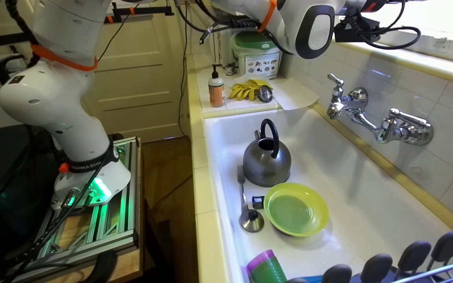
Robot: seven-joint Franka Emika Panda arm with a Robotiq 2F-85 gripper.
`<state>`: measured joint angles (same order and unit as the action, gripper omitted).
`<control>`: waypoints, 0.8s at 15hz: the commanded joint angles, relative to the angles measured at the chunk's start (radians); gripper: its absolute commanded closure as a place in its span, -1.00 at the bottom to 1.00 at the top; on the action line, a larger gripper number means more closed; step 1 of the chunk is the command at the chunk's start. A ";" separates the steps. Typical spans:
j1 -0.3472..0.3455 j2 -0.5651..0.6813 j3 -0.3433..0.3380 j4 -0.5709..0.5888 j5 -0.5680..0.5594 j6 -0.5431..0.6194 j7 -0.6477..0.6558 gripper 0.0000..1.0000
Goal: Push the blinds up
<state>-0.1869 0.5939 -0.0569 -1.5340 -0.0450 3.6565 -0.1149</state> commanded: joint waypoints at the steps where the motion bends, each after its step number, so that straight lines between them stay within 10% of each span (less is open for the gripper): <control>1: 0.033 0.020 -0.015 0.028 0.084 0.001 -0.001 1.00; 12: 0.045 0.028 -0.003 0.104 0.088 0.027 0.088 1.00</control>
<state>-0.1501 0.6022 -0.0561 -1.4849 0.0399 3.6574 -0.0575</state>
